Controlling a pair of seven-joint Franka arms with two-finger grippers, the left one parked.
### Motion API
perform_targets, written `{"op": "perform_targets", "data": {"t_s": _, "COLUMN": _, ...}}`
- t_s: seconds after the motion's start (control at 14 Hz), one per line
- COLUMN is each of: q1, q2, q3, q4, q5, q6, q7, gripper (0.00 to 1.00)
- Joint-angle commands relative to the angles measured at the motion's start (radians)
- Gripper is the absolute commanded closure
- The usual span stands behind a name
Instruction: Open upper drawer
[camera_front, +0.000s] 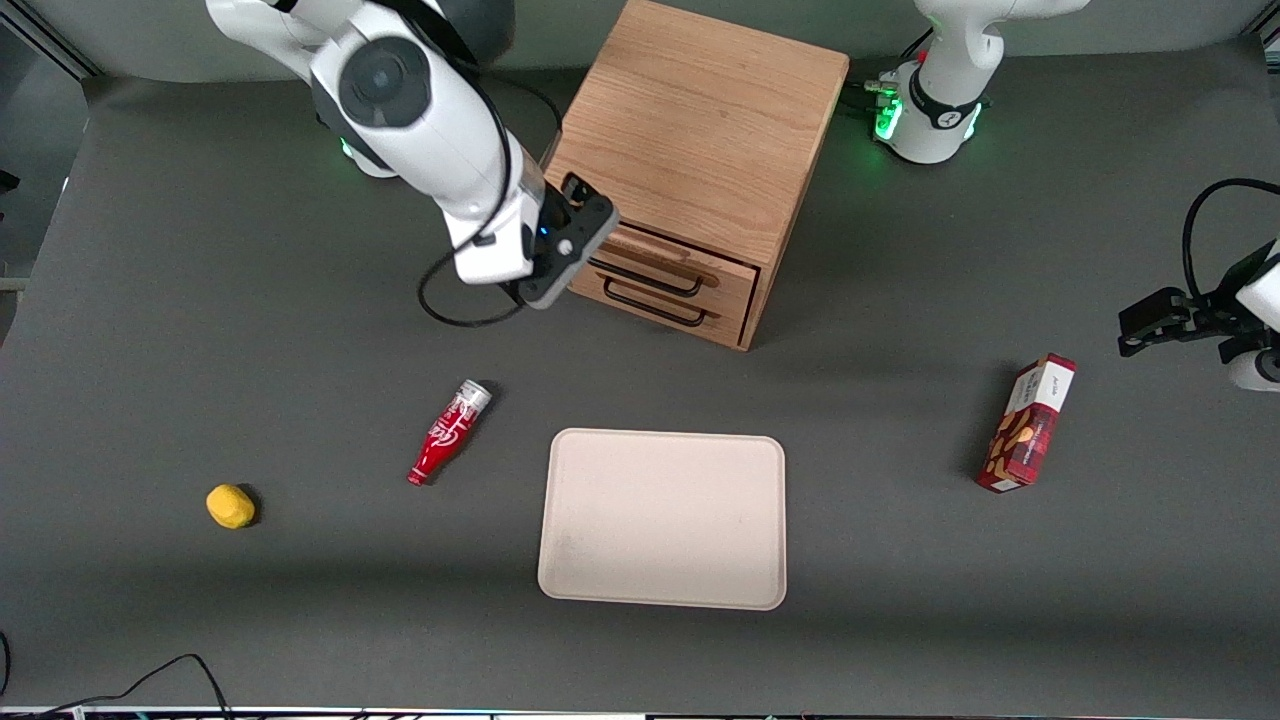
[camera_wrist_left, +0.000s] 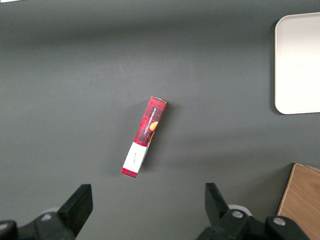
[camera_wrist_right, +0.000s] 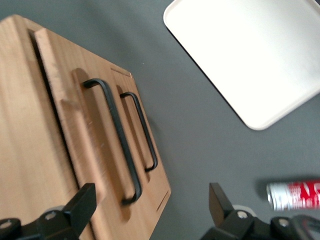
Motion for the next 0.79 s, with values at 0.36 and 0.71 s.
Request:
{"op": "perform_targets", "data": {"t_s": 0.36, "q1": 0.085, "q2": 0.14, "q3": 0.007, "q4": 0.016, "q5": -0.07, "q6": 0.1, "q7": -0.043, "gripper": 0.0}}
{"op": "perform_targets", "data": {"t_s": 0.71, "q1": 0.09, "q2": 0.169, "q3": 0.008, "q4": 0.003, "q5": -0.139, "q6": 0.117, "q7": -0.043, "gripper": 0.0}}
